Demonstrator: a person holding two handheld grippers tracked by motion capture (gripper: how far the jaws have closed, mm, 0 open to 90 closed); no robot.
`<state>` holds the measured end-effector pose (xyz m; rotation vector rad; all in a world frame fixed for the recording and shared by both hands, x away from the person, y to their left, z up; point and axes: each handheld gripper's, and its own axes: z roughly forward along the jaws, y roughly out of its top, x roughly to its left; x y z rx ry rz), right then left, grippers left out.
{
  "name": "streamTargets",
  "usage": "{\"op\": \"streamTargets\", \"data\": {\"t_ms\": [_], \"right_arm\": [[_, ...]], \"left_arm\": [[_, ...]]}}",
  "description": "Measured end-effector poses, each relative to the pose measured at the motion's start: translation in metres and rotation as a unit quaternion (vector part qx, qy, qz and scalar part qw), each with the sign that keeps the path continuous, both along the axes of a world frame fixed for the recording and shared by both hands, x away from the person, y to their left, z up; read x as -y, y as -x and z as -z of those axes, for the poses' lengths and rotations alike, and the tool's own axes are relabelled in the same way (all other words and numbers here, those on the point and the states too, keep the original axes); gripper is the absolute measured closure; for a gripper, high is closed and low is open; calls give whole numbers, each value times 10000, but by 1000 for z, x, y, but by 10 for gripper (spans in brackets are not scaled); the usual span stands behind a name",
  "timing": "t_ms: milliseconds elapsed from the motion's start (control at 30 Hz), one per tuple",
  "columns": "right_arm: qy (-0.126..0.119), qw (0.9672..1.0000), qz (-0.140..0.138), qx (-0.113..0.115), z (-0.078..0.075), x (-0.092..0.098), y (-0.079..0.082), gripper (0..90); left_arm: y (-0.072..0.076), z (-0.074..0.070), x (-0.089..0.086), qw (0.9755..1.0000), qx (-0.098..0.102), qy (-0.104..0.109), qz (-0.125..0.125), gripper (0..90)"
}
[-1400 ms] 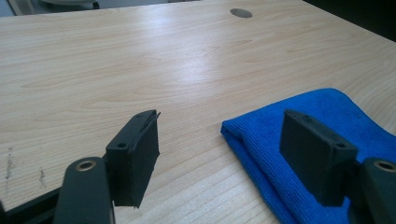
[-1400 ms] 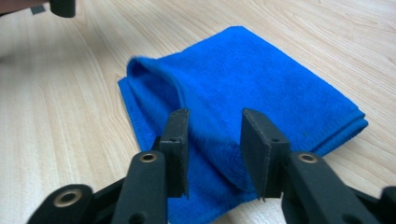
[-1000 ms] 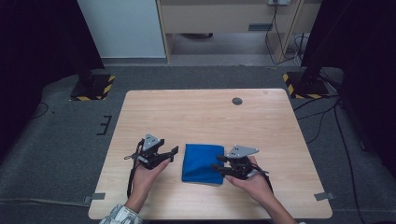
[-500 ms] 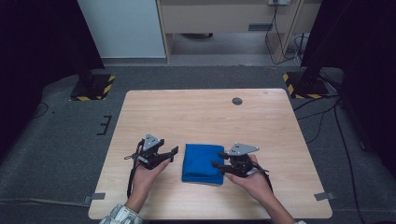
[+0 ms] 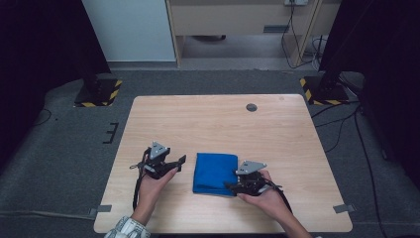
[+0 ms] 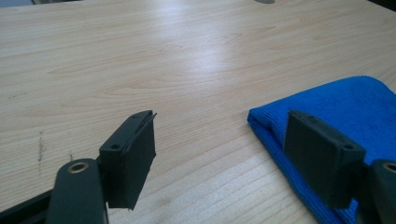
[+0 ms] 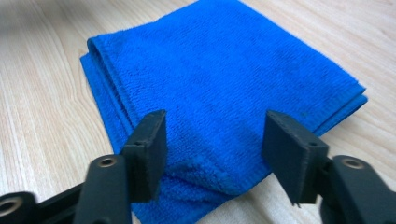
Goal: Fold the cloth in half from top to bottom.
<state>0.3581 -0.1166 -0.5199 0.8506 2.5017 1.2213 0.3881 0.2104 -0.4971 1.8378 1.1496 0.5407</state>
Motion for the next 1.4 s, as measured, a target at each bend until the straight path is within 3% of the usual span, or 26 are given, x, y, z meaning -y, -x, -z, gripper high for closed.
{"op": "streamTargets", "data": {"t_ms": [267,433,700,933,1233,1400], "right_arm": [[-209,9995,204,131,-8,2,-8,169],[-397,9982,374,253,-15,4,-13,101],[-504,9963,641,289,-20,12,-21,79],[-613,9936,898,318,-27,23,-30,79],[-706,9897,1203,328,-32,41,-42,79],[-655,9868,1450,291,-31,57,-49,81]], "left_arm": [[-2,2,-1,10000,-48,-43,-26,171],[-2,2,0,9999,-115,-82,-7,131],[-4,6,4,9993,-268,-173,181,90],[-3,6,4,9990,-266,-246,280,77],[-4,7,-1,9990,-292,-258,226,74],[-5,6,-8,9989,-241,-375,174,74]]}}
